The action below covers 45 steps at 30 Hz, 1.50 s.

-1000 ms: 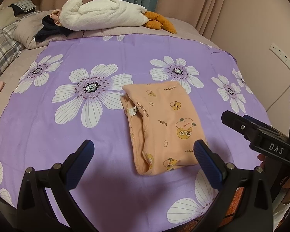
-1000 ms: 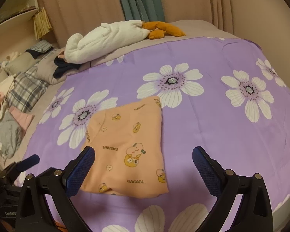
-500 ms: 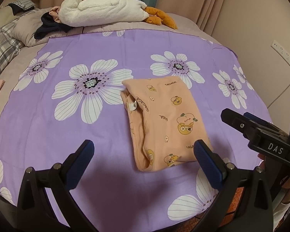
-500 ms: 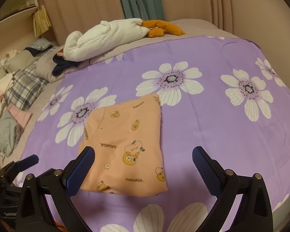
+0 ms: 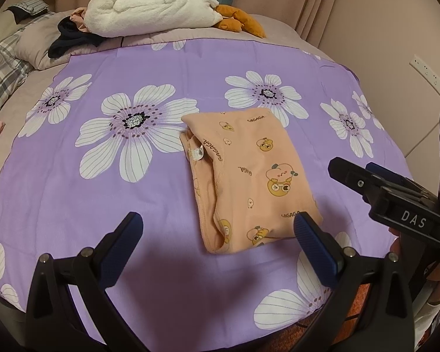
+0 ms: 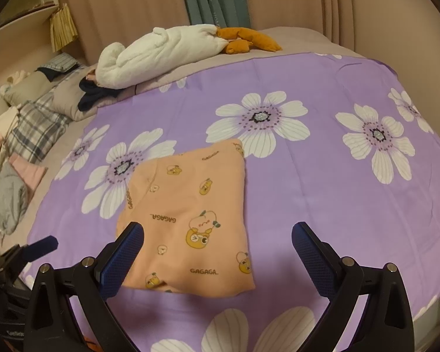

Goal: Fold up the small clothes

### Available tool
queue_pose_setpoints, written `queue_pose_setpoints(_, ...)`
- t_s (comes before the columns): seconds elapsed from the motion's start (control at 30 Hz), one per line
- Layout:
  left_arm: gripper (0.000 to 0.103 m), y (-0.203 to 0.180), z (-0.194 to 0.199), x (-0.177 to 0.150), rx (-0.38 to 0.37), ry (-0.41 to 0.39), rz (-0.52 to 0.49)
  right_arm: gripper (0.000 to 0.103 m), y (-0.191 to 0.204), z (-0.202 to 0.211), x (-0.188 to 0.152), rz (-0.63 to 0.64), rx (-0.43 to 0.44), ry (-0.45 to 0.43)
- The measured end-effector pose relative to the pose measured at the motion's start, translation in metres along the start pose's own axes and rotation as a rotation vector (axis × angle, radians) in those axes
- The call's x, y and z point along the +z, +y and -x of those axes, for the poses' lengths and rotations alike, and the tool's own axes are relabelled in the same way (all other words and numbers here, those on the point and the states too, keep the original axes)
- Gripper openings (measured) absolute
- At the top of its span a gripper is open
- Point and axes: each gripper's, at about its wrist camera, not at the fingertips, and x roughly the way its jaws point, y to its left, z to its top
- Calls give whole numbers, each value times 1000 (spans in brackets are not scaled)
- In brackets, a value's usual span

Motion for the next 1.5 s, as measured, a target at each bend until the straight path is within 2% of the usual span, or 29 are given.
queue_pose_setpoints(1.5,103,3,8,-1,6,-27,-11,100,1,-1,-3,18,-19,2)
